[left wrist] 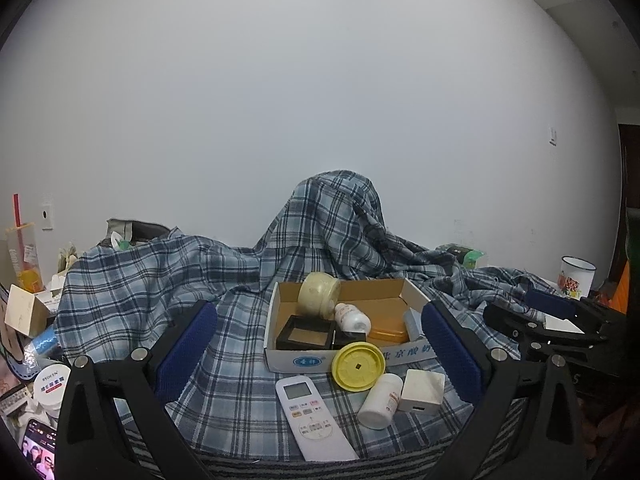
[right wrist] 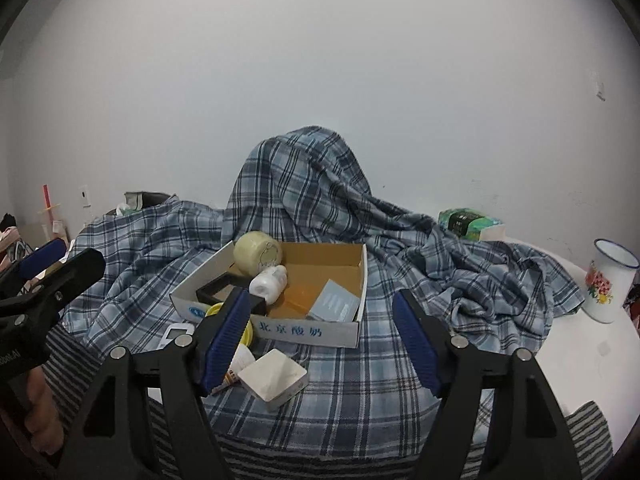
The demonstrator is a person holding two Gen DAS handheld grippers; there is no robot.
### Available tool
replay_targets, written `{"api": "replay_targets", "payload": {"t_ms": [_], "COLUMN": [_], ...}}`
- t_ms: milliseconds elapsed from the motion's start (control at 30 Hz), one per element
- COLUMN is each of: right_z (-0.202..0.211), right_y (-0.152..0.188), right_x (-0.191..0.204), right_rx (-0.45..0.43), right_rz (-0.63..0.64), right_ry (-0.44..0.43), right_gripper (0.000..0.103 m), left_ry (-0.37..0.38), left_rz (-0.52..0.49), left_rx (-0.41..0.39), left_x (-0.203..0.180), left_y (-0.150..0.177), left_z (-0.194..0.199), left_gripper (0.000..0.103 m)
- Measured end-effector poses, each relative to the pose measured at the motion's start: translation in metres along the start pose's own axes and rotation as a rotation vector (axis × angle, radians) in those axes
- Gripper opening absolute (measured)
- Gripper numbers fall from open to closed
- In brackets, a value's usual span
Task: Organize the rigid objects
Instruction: 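Lift both grippers away from the box, then lower the right gripper onto the white square block and grasp it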
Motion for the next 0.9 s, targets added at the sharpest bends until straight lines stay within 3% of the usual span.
{"api": "replay_targets", "payload": {"t_ms": [367, 433, 500, 633, 900], "right_z": [-0.008, -0.021, -0.039, -0.062, -0.083], "right_y": [0.004, 0.006, 0.01, 0.017, 0.034], "right_x": [0.002, 0.003, 0.002, -0.004, 0.005], "right_rx": [0.044, 0.128, 0.27, 0.448, 0.529], "right_rz": [0.009, 0.013, 0.003, -0.117, -0.176], "right_ry": [-0.001, 0.03, 0.056, 0.009, 0.031], "right_gripper": [0.076, 0.076, 0.076, 0.076, 0.076], "left_ry": [-0.012, -0.021, -0.028, -0.065, -0.069], "left_rz": [0.034, 0.043, 0.065, 0.113, 0.107], "left_rx": [0.027, 0.048, 0.071, 0.121, 0.148], "left_x": [0.005, 0.008, 0.013, 0.026, 0.025], "left_y": [0.004, 0.004, 0.005, 0.008, 0.011], "left_z": [-0.008, -0.012, -0.017, -0.027, -0.032], "left_gripper": [0.103, 0.103, 0.103, 0.103, 0.103]}}
Point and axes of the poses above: each gripper's, at about its wrist camera, not at the fingertips, and z roughly against the way its jaws point, x to its left, y to its underside, the point moved 4 cm from there along -z, roughly the way its jaws point, and after that the axes turned 7 degrees about x, right-handed, at the moved point
